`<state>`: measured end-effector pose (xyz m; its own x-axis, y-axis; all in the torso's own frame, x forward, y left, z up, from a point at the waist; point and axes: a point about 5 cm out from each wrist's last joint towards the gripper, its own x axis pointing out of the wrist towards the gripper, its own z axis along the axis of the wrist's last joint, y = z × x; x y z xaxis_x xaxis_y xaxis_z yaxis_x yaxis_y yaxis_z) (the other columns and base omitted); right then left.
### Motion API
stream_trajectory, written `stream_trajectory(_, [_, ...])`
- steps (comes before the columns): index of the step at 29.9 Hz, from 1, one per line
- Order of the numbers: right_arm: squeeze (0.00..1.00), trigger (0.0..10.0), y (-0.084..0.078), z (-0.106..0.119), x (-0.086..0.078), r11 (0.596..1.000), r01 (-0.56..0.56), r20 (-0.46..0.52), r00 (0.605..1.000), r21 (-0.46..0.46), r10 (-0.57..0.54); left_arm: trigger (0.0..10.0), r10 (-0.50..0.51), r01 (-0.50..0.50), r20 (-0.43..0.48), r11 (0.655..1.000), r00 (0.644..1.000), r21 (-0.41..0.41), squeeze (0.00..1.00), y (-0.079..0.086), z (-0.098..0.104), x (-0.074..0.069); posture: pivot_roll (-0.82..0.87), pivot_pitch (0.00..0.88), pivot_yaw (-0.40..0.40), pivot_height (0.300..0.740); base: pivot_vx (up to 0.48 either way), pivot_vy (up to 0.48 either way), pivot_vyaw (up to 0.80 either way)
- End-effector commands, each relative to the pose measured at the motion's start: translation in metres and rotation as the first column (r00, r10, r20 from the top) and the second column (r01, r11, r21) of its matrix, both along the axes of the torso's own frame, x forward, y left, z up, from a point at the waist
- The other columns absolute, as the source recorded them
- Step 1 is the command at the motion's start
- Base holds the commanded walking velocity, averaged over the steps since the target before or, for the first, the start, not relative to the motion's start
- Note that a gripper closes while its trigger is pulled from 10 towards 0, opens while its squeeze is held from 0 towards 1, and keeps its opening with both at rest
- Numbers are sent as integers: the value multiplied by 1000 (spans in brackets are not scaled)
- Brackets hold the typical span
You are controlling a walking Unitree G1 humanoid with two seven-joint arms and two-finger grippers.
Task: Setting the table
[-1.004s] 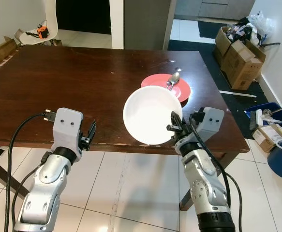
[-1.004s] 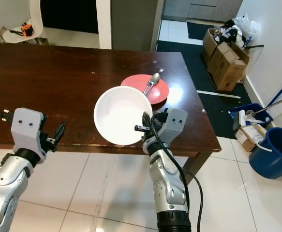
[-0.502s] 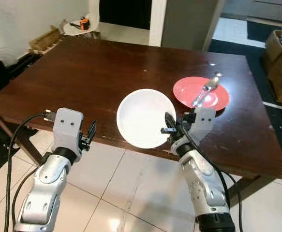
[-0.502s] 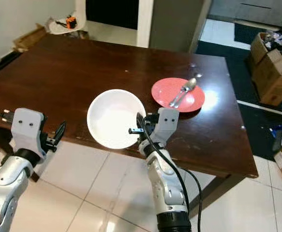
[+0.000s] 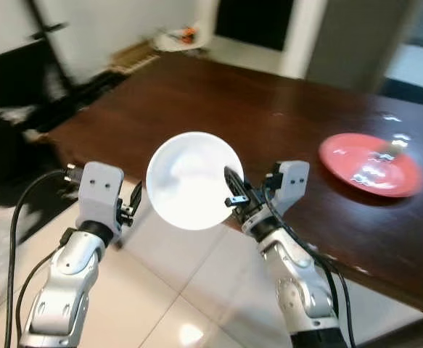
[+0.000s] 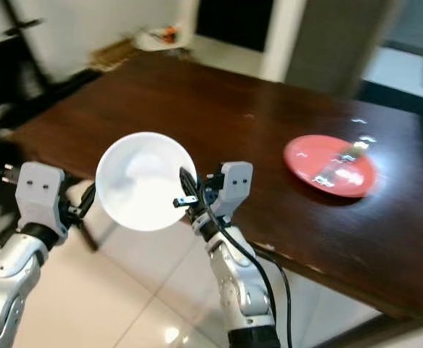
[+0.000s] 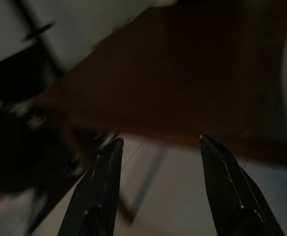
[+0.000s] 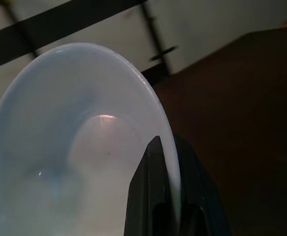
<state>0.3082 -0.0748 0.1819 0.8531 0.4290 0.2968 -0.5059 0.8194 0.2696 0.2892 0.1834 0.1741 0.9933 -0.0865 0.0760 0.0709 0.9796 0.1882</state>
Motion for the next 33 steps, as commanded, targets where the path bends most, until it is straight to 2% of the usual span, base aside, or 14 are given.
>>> stream_trajectory(1, [0, 10000, -1, -2, -2, 1000, -4, -7, 1000, 8, 4, 10000, -2, 2, -20, 1000, 1000, 12, 0, -1, -4, 0, 61, 50, 50, 740, 0, 0, 788])
stream_trajectory(20, [0, 10000, 3, -2, -5, 999, -42, -6, 999, 9, 42, 10000, 1, -1, -25, 1000, 1000, -2, 0, -1, -5, 1, 63, 50, 51, 740, 0, 0, 788])
stream_trajectory(33, [0, 10000, 5, -2, -6, 998, -64, -4, 998, 4, 64, 10000, 40, -40, -49, 999, 998, -3, 0, 3, -8, 2, 66, 45, 52, 740, 0, 0, 788])
